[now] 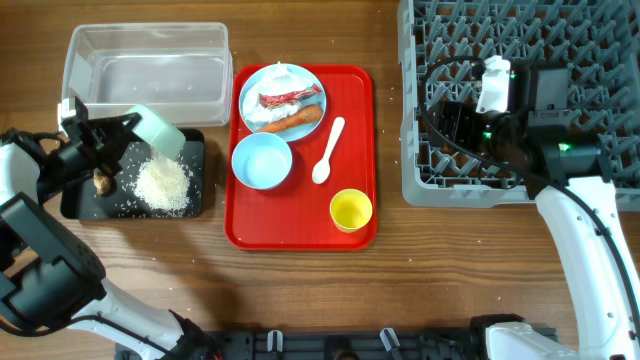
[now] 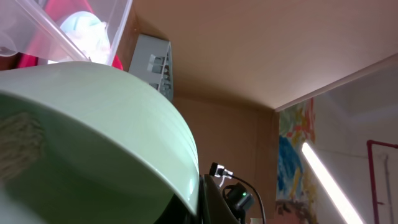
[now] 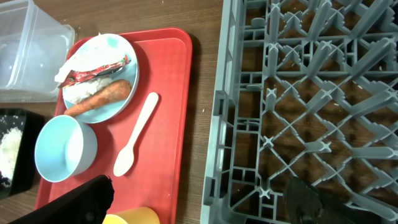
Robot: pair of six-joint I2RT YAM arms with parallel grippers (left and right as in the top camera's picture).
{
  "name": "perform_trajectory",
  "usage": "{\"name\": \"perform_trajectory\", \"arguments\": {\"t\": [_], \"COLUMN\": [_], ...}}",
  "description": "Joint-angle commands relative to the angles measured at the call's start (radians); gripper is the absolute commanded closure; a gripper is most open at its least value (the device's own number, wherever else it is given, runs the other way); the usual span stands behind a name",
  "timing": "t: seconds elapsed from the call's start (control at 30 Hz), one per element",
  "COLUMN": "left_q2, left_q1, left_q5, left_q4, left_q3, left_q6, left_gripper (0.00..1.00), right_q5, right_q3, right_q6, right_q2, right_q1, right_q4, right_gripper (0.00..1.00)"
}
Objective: Sort waste into correct bins and load items into the dishwasher rack
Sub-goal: 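Carry the green bowl over the black tray and pour out the rice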
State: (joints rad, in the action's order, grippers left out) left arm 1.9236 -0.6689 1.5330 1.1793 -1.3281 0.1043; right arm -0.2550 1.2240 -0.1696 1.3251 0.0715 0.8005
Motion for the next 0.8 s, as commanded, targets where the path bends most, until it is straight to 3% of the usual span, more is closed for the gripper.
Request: {"name": "perform_trajectory", "arguments": {"t": [0.0, 0.23, 0.63, 0.77], "left_q2": [0.006, 0.006, 0.006, -0.004], "left_q1": [-0.005, -0.005, -0.005, -0.006], "left_q5": [0.043, 0.044, 0.044, 0.043], "left_q4": [0.004, 0.017, 0.169, 0.251], "left_q3": [-0.014, -0.014, -0.014, -0.014], "left_q6": [0.019, 0.019, 0.015, 0.083], "left_gripper": [0.96, 0.96, 0.96, 0.96], "right_q5": [-0.016, -0.016, -0.001, 0.011], "right_q3": [0.018, 0.018, 0.018, 0.018], "right_q6": [-0.016, -0.016, -0.013, -0.014], "right_q2": [0.011, 0.011, 0.011, 0.011], "right_q1": [0.004, 0.004, 0.004, 0.004], "right_q4": [0.0, 0.012, 0.011, 0.011], "right_gripper": [0.09, 0.09, 0.09, 0.09]}}
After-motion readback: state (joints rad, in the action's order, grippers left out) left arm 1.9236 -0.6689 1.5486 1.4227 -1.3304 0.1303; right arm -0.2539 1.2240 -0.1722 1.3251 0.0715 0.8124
